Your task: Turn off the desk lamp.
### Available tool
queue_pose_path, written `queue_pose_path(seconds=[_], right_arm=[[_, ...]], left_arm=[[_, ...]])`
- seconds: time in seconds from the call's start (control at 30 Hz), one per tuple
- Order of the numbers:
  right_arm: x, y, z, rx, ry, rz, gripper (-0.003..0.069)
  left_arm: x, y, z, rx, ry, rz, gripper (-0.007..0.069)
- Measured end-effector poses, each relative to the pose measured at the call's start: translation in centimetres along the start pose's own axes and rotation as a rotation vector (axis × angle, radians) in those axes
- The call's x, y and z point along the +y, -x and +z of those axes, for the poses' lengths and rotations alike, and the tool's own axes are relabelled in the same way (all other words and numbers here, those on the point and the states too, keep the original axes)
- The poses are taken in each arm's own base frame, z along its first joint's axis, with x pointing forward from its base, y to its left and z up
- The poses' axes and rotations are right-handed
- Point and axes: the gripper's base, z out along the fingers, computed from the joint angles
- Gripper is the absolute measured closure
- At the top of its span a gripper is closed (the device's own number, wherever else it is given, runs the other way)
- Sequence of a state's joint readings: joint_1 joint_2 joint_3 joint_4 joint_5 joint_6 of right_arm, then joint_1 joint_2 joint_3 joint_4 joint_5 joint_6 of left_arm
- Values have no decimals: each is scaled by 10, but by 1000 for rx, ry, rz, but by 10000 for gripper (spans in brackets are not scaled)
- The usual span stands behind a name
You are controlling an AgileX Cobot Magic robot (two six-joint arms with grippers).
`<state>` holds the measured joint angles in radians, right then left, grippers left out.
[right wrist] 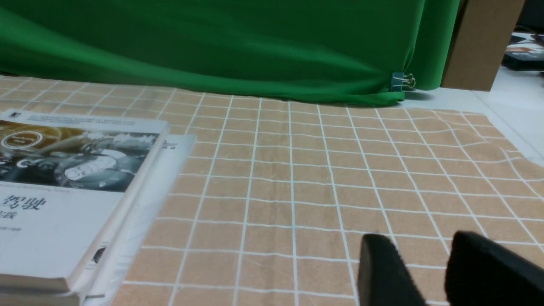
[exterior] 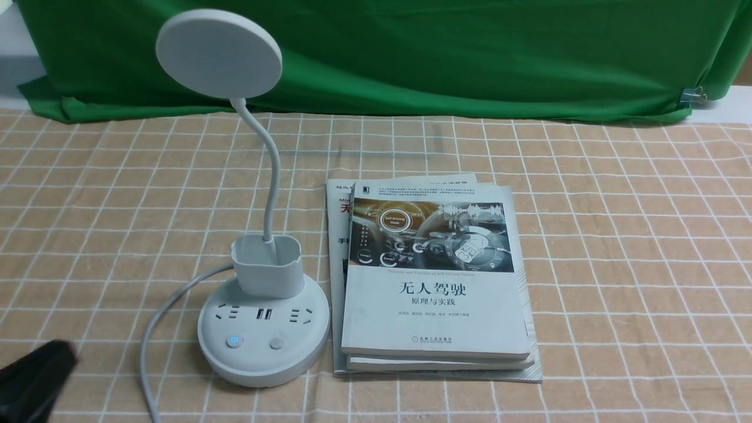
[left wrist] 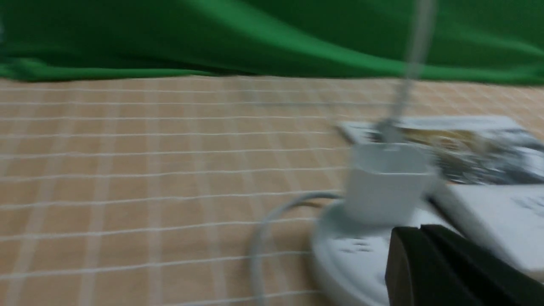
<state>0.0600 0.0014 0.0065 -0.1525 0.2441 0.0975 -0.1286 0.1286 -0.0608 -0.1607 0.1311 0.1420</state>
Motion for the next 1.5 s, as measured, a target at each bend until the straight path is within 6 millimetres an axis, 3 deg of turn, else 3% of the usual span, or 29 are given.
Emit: queue_pose_path(seconds=[0.17, 0.47, 1.5], right_arm=[[0, 0, 0, 0, 0, 0, 417], [0, 0, 0, 0, 0, 0, 417], [0, 0, 0, 0, 0, 0, 417]], left_arm=[[6, -20, -7, 1, 108, -45, 628], [5, -30, -8, 83, 113, -102, 628], [5, -31, -8, 94, 111, -106, 628]])
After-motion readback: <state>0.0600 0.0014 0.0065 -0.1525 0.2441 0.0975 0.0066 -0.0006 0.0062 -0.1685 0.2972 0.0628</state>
